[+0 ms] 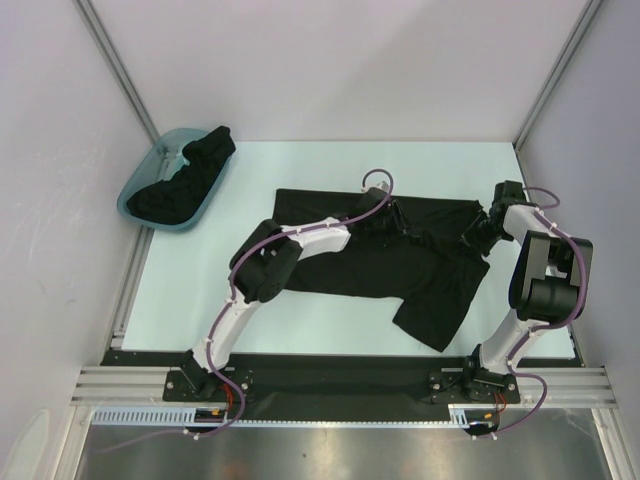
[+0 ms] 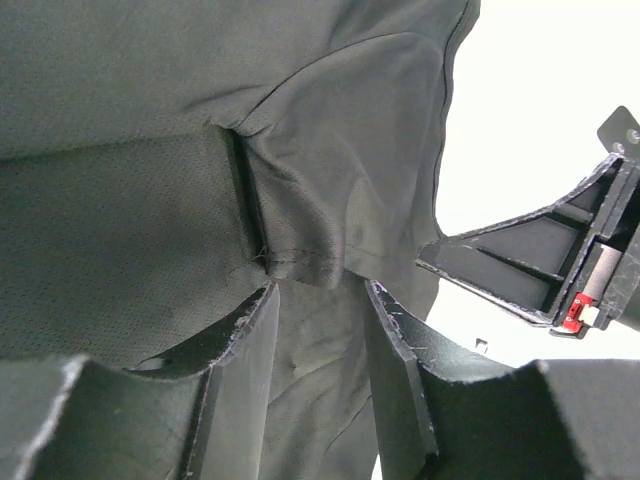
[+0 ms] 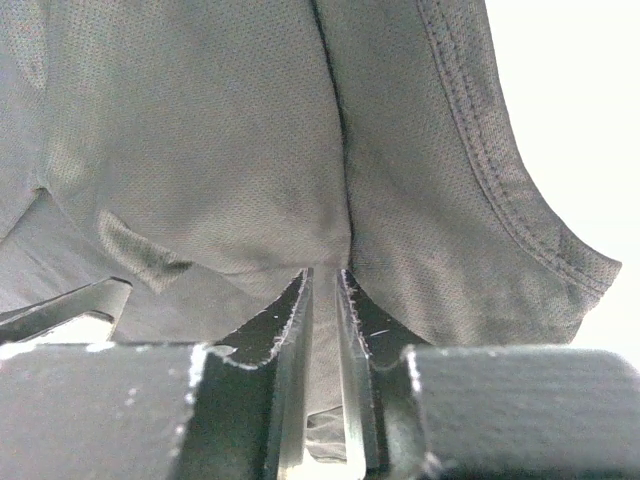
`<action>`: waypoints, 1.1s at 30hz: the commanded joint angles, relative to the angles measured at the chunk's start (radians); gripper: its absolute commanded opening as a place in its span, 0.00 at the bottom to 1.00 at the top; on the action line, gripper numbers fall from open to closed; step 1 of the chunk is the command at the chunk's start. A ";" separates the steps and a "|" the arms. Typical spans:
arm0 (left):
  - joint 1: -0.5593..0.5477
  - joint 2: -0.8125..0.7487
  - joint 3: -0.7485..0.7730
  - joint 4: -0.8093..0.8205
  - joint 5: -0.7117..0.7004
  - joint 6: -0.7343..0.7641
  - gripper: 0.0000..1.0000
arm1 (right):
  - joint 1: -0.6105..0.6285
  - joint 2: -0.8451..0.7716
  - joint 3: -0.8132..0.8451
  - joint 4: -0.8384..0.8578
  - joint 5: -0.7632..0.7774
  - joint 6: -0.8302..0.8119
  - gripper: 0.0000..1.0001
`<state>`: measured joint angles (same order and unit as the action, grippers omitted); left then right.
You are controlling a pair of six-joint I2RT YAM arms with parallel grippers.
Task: Fold and stack the t-shirts
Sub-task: Fold the tshirt
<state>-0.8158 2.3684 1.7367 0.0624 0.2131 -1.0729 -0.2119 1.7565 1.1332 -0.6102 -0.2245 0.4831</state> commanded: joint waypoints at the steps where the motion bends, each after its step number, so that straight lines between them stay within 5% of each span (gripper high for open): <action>1: -0.008 0.011 0.041 0.027 0.002 -0.036 0.44 | -0.003 0.009 0.017 0.023 0.016 -0.018 0.21; 12: -0.023 -0.009 0.041 0.027 -0.003 -0.018 0.35 | -0.004 -0.063 0.022 0.039 -0.048 -0.041 0.18; 17: -0.020 -0.021 0.070 -0.054 -0.041 0.056 0.49 | 0.014 -0.034 0.069 0.046 -0.093 -0.047 0.20; 33: -0.023 0.063 0.126 -0.090 -0.052 -0.050 0.42 | 0.009 -0.002 0.089 0.073 -0.098 -0.044 0.20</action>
<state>-0.8330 2.4180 1.8359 -0.0395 0.1776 -1.0916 -0.2012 1.7565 1.1847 -0.5617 -0.3084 0.4473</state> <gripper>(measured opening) 0.424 0.205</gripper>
